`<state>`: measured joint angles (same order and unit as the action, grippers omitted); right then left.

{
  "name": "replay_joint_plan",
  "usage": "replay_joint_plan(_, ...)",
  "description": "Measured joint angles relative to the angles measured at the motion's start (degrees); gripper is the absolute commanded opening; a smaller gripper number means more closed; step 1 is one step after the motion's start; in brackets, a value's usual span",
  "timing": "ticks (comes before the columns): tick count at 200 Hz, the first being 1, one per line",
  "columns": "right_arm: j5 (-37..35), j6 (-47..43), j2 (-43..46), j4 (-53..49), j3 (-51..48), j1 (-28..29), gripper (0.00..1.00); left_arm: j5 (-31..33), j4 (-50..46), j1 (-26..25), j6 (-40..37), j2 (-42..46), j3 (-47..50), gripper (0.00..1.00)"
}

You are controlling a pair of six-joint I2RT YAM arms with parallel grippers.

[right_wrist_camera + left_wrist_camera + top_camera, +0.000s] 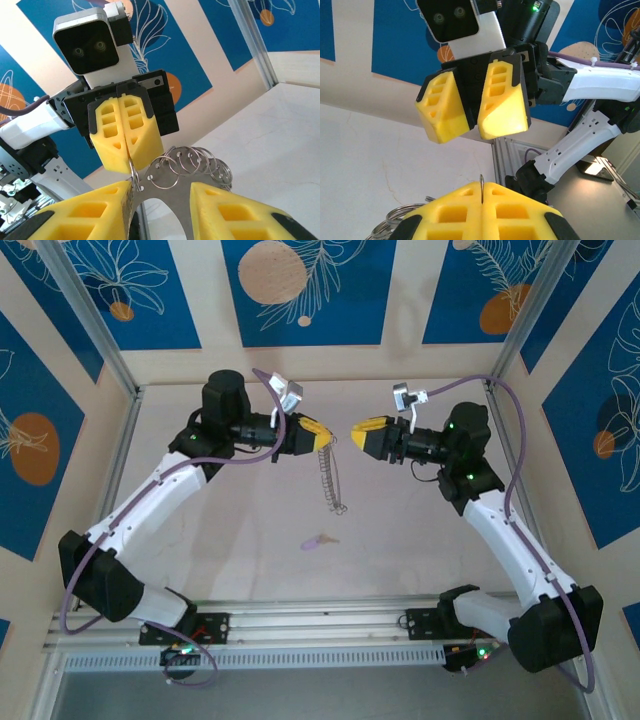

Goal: Put the keys on the keyring

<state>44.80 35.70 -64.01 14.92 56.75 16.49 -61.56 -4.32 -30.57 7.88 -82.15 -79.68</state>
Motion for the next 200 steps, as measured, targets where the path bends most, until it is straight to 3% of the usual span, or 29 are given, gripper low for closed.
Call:
replay_joint_plan(76,0.68,-0.85,-3.8,0.5,1.66,3.08,0.32,-1.27,-1.16,0.0,-0.98,-0.92,-0.85,0.0)
replay_joint_plan(145,0.66,-0.9,-4.94,1.33,2.4,4.55,0.2,-1.73,-1.16,0.0,-0.94,-1.07,-0.85,0.0)
replay_joint_plan(182,0.63,-0.92,-5.33,1.31,2.4,5.11,0.21,-2.01,-1.09,0.0,-0.92,-1.07,-0.85,0.0)
replay_joint_plan(200,0.59,-1.14,-5.33,1.22,2.4,5.27,0.28,-2.36,-1.05,0.0,-0.92,-1.07,-0.85,0.0)
